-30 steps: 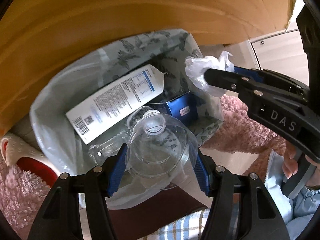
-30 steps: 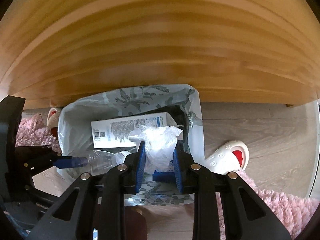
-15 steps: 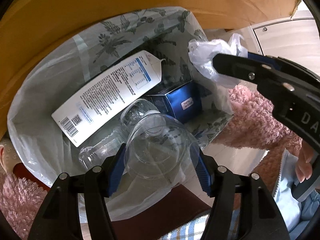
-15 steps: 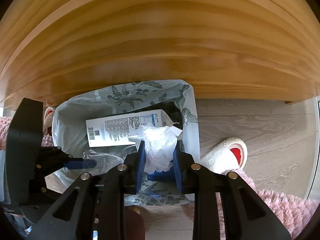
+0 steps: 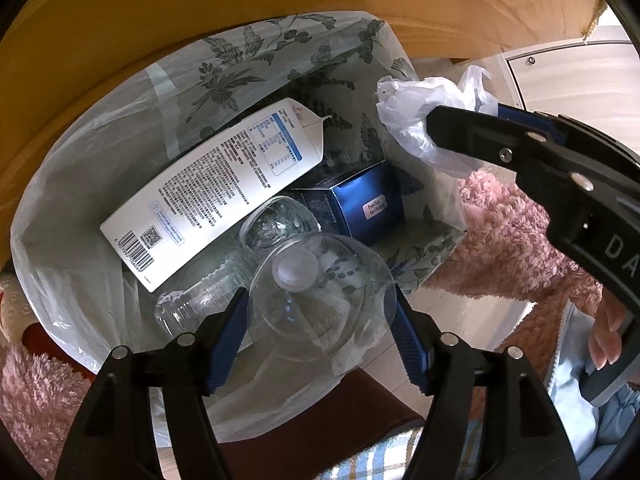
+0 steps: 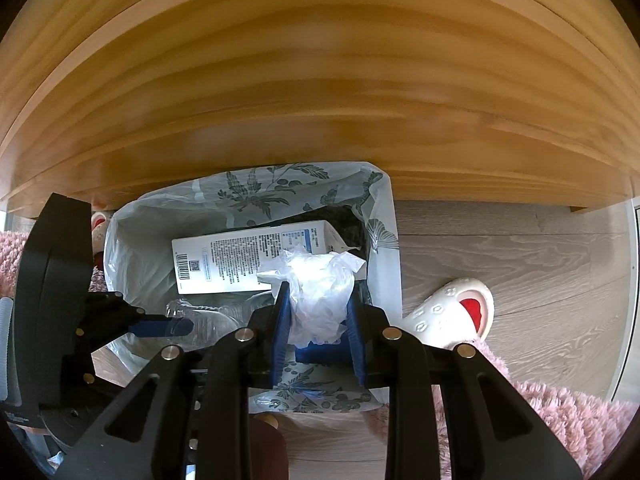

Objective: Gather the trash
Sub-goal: 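Open the left tool to drop the cup while the right tool opens to release the wrapper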

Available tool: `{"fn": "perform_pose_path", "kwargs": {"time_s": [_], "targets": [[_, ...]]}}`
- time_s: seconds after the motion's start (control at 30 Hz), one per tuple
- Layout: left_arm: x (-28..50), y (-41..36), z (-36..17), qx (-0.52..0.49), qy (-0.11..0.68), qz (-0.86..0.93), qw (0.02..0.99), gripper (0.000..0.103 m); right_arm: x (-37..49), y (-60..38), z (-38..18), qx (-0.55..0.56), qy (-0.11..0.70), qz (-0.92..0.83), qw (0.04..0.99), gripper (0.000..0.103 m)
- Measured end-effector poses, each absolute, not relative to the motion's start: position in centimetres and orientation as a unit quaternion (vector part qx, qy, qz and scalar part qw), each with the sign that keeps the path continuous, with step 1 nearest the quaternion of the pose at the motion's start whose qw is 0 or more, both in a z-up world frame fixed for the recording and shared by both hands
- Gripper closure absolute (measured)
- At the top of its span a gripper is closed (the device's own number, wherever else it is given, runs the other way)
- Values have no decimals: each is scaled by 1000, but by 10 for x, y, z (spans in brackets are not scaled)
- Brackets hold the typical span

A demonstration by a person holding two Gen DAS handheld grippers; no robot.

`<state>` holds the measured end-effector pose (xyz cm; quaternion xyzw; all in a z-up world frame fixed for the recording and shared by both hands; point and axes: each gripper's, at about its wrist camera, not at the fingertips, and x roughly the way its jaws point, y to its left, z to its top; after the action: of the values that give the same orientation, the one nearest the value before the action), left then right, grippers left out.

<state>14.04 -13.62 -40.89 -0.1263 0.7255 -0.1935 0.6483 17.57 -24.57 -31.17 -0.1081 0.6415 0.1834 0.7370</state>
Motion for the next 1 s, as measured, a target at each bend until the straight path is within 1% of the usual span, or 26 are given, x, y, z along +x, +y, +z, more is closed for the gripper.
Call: {"fn": "perform_pose_path", "kwargs": {"time_s": [0.5,0.6,0.83,1.0], "targets": [[137,-129,-398,-144,708,-202,661,34,176,-246,-312,-108,640,184,738,77],[137,-129,-398,-145,709,-201,660,32,177,-246,-312,-108,641,183,738,77],[139,-123,-400,-143,716,-184,658,31,177,-246,-313,-111,642,184,736,76],[140,-117,-401,-138,718,-166,661,24,177,-246,-315,-112,646,183,733,76]]}}
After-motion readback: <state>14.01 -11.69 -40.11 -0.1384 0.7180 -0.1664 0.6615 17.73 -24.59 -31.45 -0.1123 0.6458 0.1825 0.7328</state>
